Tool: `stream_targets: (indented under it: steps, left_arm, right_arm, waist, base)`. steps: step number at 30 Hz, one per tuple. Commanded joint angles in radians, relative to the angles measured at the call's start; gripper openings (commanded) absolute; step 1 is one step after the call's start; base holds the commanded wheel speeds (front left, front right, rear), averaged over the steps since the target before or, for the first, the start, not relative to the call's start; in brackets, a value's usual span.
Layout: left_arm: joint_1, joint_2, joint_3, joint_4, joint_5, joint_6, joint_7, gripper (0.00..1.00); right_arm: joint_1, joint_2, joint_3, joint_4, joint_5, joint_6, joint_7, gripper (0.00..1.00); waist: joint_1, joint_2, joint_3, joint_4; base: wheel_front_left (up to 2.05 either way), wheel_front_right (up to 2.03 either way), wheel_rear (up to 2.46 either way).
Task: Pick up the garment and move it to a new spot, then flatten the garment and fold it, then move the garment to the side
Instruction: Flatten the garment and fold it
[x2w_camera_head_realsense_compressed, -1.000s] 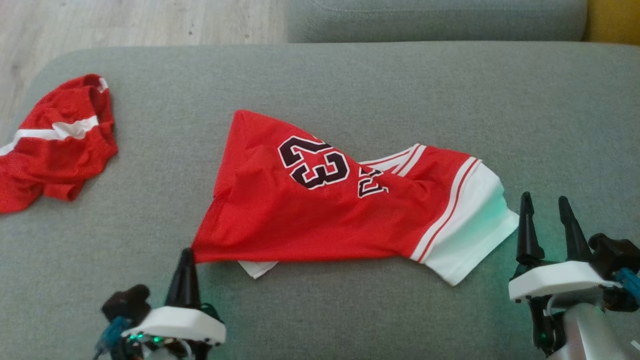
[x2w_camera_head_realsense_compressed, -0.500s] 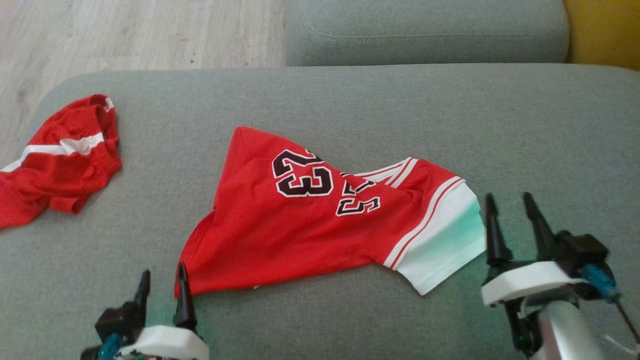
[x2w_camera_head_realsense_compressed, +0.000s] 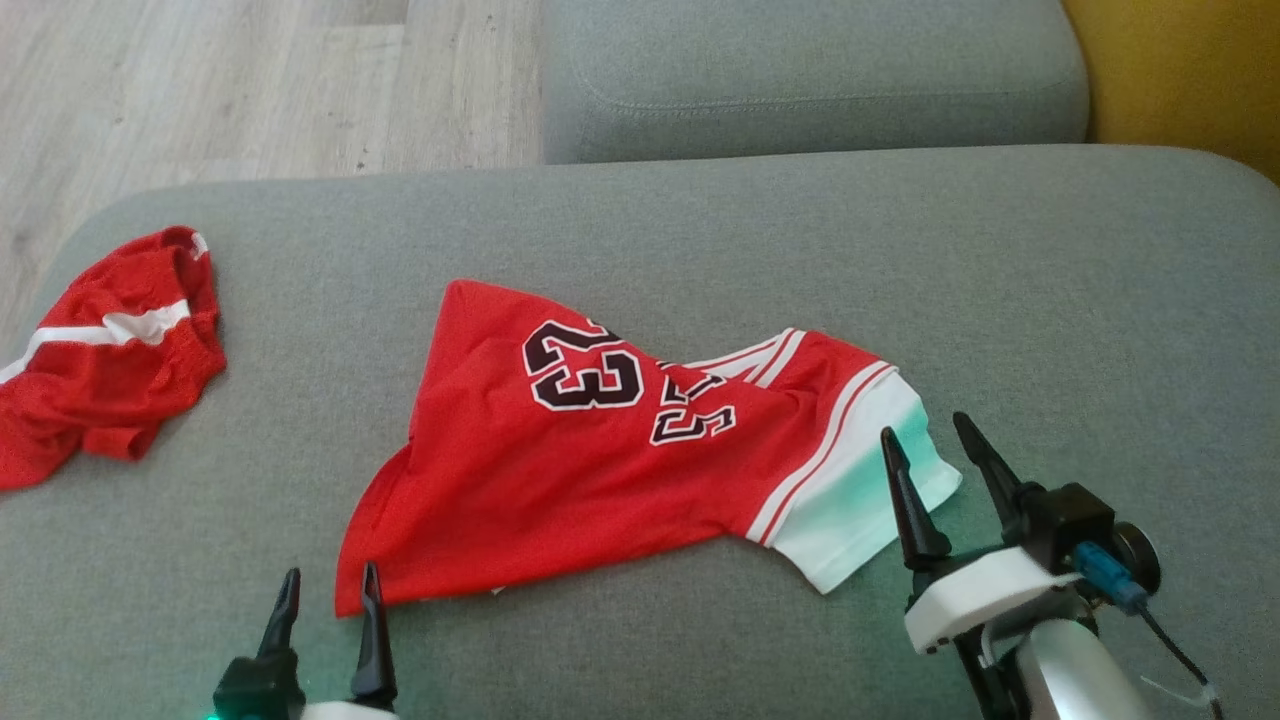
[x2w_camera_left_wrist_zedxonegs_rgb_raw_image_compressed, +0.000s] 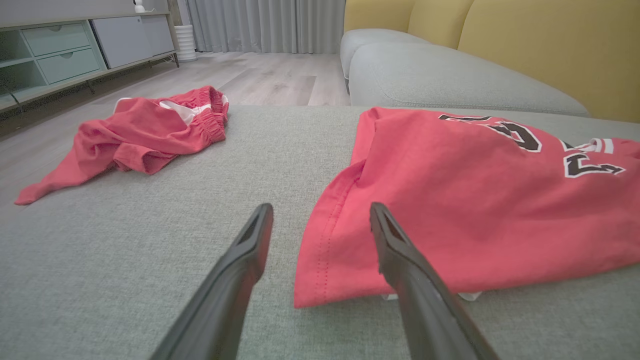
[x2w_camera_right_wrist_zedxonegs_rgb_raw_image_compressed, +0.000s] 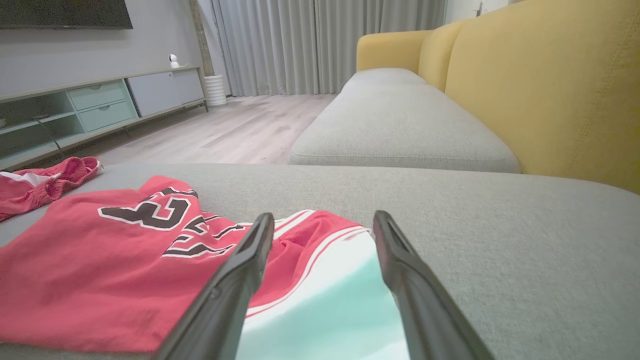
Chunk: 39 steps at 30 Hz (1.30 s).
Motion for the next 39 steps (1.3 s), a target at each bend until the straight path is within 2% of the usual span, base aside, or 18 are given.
stream_targets:
  steps: [1,7,14,24,30,33,39]
  left_arm:
    - [-0.026,0.007,0.033,-0.029,-0.002,0.005,-0.005,1.00]
    - [-0.013,0.005,0.040,-0.023,-0.015,0.003,-0.005,1.00]
    - [-0.019,0.005,0.040,-0.017,-0.044,-0.004,-0.005,1.00]
    - [-0.049,0.005,-0.014,0.101,-0.172,-0.043,-0.005,1.00]
    - [-0.077,0.005,-0.047,0.204,-0.338,-0.061,-0.005,1.00]
    - [-0.085,0.005,-0.064,0.217,-0.374,-0.074,-0.005,1.00]
    - [-0.097,0.005,-0.088,0.222,-0.529,-0.109,-0.005,1.00]
  right_arm:
    - [-0.009,-0.005,0.022,-0.016,0.001,0.003,-0.007,1.00]
    - [-0.001,-0.005,-0.023,0.014,0.008,0.003,-0.007,1.00]
    - [0.001,-0.005,-0.027,0.027,0.023,0.003,-0.007,1.00]
    - [0.003,-0.005,-0.019,0.045,0.020,0.003,-0.007,1.00]
    - [-0.003,-0.005,-0.011,0.055,0.037,0.003,-0.007,1.00]
    - [-0.007,-0.005,-0.010,0.055,0.038,0.003,-0.007,1.00]
    - [-0.006,-0.005,-0.016,0.051,0.042,0.003,-0.007,1.00]
  waist:
    - [0.0001,-0.0001,-0.006,-0.002]
    - [0.0001,-0.0001,-0.018,-0.005]
    - [0.0001,-0.0001,-0.022,-0.010]
    - [0.0001,-0.0001,0.009,-0.016]
    - [0.0001,-0.0001,0.021,-0.032]
    - [0.0001,-0.0001,0.025,-0.038]
    - [0.0001,-0.0001,0.037,-0.042]
  base:
    - [0.00,0.00,0.00]
    - [0.00,0.00,0.00]
    - [0.00,0.00,0.00]
    - [0.00,0.00,0.00]
    - [0.00,0.00,0.00]
    - [0.00,0.00,0.00]
    - [0.00,0.00,0.00]
